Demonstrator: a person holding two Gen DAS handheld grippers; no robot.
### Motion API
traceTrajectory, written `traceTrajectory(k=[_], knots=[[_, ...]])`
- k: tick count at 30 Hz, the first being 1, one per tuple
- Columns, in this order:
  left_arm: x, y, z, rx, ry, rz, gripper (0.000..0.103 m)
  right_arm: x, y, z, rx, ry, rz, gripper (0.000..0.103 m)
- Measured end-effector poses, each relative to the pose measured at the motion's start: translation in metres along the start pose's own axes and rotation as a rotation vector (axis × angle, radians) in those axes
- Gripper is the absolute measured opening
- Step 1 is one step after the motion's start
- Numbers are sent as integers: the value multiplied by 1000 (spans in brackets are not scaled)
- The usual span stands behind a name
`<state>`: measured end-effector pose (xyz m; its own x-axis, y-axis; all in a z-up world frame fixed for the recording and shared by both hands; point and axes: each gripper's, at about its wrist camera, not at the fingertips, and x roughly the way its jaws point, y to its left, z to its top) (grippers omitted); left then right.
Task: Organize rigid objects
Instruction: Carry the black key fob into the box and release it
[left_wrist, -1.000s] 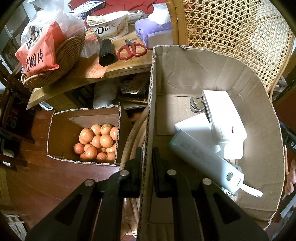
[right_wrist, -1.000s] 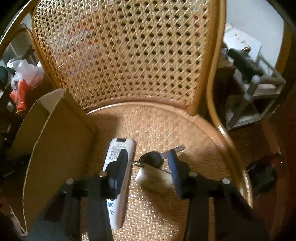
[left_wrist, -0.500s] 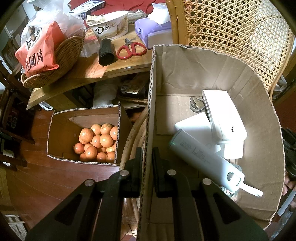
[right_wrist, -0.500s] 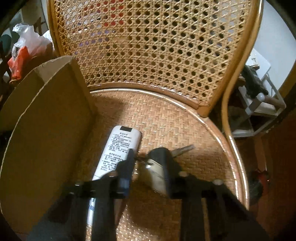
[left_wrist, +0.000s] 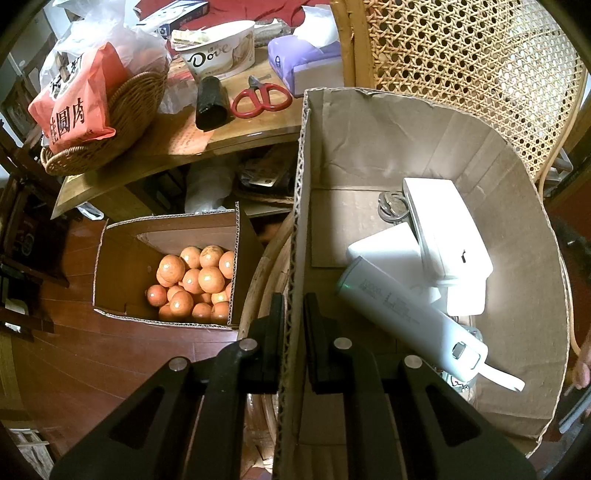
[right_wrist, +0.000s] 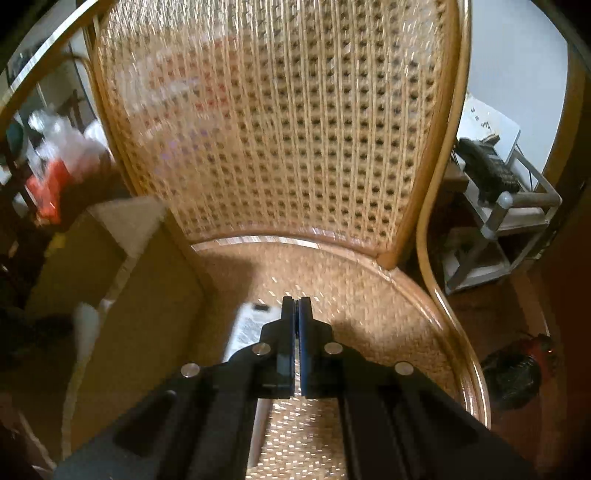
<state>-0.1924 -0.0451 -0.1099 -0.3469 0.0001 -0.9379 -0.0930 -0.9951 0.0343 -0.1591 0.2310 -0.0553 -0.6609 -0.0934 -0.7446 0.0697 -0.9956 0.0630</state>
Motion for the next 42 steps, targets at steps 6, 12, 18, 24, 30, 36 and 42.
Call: traceTrajectory(k=[6,12,18,24,30,36,42], knots=[[0,-1,0,4,-1,3,9,-41,25,15,20,-128,89,3],[1,-1,0,3,0,4,9,-79,65,19,-11,-219,229,3],[1,-1,0,2,0,5,10,-66,114,3,-150,-146,269,3],[1,-1,0,3,0,5,10,-34,140,-19,-283,-49,183,3],[1,-1,0,3,0,5,10,-19,136,-24,-266,-8,180,3],[1,-1,0,5,1,2,10,-33,128,-23,-282,-4,179,5],[0,-1,0,6,1,1,10,-50,115,-19,-257,-24,195,24]])
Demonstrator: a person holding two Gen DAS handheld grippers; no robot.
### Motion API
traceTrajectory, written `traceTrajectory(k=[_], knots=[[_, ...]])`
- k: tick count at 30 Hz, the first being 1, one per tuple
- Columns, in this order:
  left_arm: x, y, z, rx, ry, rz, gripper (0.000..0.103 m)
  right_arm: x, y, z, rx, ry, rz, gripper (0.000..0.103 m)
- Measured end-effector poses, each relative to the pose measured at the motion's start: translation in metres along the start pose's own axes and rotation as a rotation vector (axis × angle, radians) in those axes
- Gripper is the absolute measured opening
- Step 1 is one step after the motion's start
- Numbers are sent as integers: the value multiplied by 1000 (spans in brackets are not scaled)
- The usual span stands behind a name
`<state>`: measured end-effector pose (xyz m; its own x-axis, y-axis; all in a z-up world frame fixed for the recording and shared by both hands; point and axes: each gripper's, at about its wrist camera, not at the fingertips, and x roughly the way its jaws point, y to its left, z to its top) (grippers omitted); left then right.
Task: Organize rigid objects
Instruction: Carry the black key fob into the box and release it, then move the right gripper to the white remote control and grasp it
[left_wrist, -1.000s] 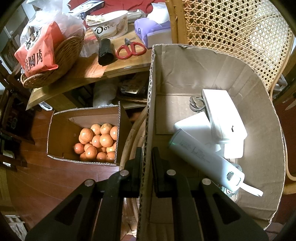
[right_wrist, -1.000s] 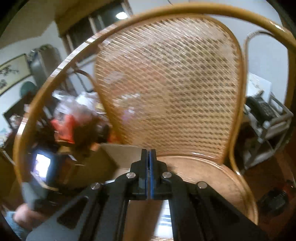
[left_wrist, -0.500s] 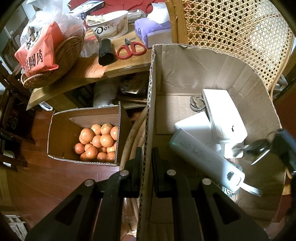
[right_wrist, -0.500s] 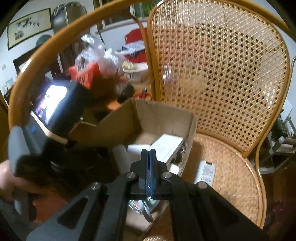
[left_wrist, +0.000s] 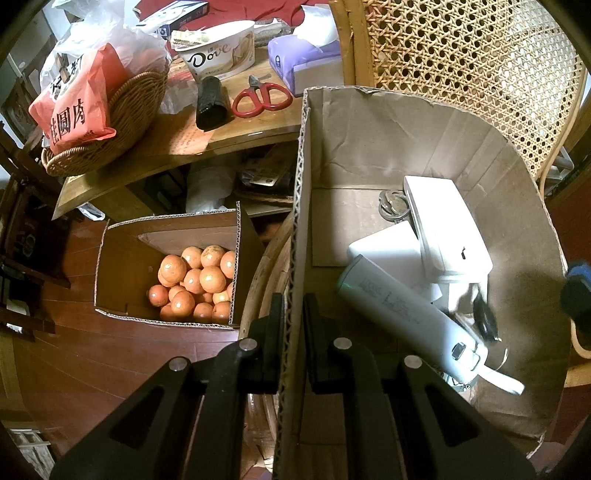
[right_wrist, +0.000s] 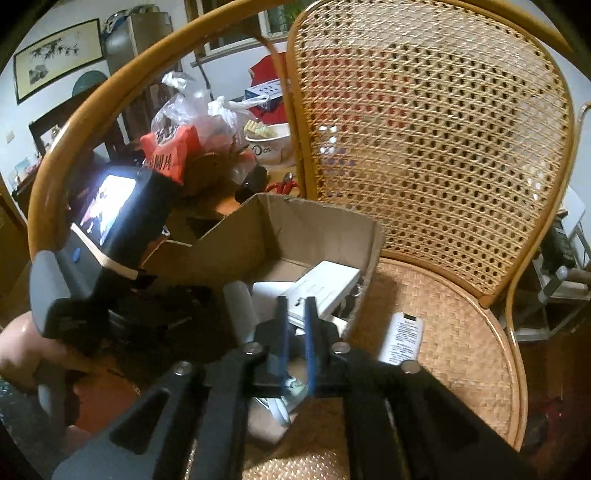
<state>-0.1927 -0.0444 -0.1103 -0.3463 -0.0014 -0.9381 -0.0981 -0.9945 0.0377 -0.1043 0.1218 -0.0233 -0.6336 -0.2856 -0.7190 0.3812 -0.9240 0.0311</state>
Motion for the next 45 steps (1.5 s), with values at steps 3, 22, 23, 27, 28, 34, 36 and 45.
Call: traceTrajectory(k=[3,22,23,27,28,34,36,45], knots=[[0,0,0,-1,0,-1,10,-14,-14,-1,25,-45,-28,55],[0,1,1,-2,-4,2,10,33,-95,-40,137,125,-224,84],[0,1,1,-3,-4,2,10,39,-95,-43,139,141,-221,84],[0,0,3,-2,-6,7,10,58,-92,-52,149,189,-200,84],[0,0,3,-1,-6,8,10,62,-91,-53,150,195,-206,84],[0,-1,3,2,-6,10,10,81,-84,-61,166,231,-245,84],[0,-1,2,2,-7,10,10,83,-81,-62,161,221,-291,81],[0,0,2,3,-7,11,10,81,-52,-62,131,191,-341,45]])
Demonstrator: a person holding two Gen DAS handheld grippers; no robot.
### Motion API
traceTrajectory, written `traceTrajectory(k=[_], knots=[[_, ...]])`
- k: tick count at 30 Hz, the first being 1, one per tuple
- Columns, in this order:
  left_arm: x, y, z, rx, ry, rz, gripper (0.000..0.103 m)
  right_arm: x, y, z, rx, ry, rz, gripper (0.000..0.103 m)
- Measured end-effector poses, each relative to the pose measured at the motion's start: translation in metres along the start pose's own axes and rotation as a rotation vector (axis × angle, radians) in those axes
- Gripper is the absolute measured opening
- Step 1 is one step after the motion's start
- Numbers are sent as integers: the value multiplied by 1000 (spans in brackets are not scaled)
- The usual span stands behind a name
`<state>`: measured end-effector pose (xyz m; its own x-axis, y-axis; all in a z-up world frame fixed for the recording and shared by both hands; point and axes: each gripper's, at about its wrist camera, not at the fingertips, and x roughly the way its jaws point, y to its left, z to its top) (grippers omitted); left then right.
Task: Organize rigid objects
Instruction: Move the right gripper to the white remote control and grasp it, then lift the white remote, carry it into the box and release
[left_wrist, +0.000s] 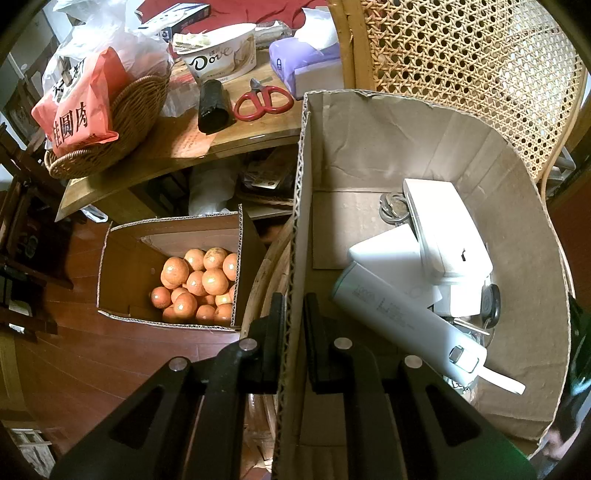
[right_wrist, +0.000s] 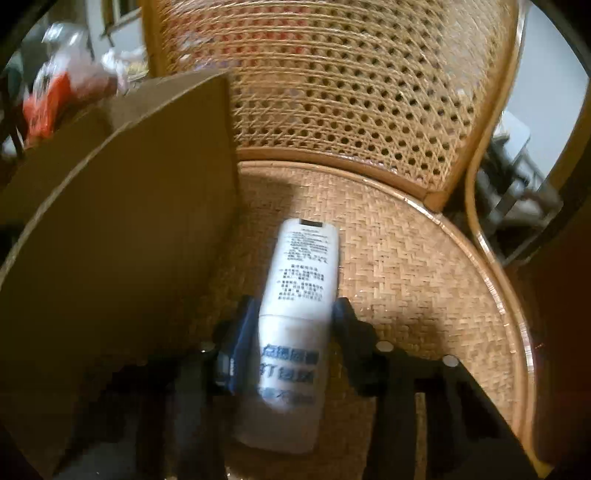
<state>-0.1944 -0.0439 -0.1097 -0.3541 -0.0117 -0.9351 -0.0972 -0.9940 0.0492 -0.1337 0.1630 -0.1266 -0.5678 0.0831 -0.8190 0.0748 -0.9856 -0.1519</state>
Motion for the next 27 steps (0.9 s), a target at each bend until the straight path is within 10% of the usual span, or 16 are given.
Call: traceTrajectory(k=[27], knots=[[1,0,-1,-6,4,-10,10,-73,-28,14,208,-178,157,43]])
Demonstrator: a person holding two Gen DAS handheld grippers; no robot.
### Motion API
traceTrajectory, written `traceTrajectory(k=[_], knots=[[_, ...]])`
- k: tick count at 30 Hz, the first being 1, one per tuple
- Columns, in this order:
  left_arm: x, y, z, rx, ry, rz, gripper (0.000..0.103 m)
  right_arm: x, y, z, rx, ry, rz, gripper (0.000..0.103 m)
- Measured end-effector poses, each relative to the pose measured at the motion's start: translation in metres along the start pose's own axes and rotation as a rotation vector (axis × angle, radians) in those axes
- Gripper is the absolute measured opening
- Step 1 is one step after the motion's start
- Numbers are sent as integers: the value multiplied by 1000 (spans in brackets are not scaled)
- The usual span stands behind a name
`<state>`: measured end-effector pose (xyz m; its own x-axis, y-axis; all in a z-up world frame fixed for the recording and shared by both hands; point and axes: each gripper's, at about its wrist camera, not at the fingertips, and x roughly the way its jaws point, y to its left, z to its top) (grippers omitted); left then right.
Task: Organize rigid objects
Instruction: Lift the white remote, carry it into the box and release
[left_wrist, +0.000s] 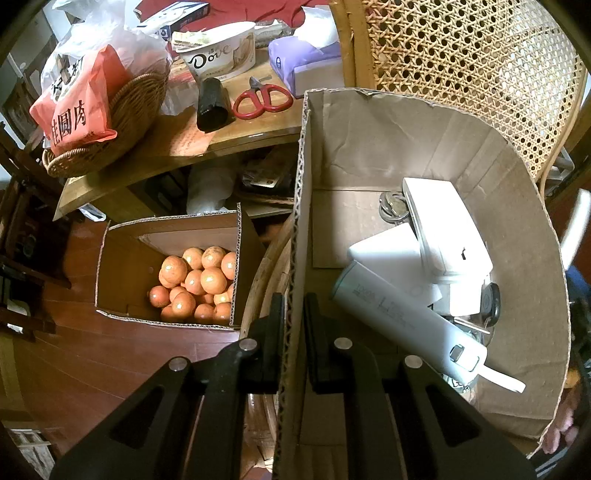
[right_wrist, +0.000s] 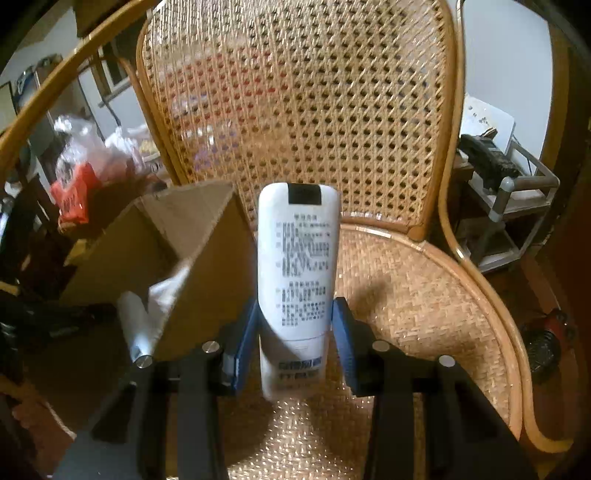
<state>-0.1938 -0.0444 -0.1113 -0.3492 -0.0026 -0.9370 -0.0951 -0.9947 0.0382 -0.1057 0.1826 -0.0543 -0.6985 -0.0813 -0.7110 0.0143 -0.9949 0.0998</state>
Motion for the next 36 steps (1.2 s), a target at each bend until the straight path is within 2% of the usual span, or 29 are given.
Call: traceTrajectory(k=[6,13,16,21,27,32,36], knots=[[0,0,0,5,1,1,10,-27,1,13,-14,-90,22,42],[0,0,0,1,2,2,10,-82,15,28,-22,-215,130,42],[-1,0,0,3,2,3,10,-96,29,26,-46,-233,192,42],[0,0,0,3,2,2,10,-94,61,13,-109,-156,297,42],[0,0,0,2,3,1,10,-65,79,-4,-148,-32,314,42],[-1,0,0,2,2,2,10,-34,79,-6,-99,91,358,42],[-1,0,0,2,2,3,10,-17,79,-9,-86,141,367,42]])
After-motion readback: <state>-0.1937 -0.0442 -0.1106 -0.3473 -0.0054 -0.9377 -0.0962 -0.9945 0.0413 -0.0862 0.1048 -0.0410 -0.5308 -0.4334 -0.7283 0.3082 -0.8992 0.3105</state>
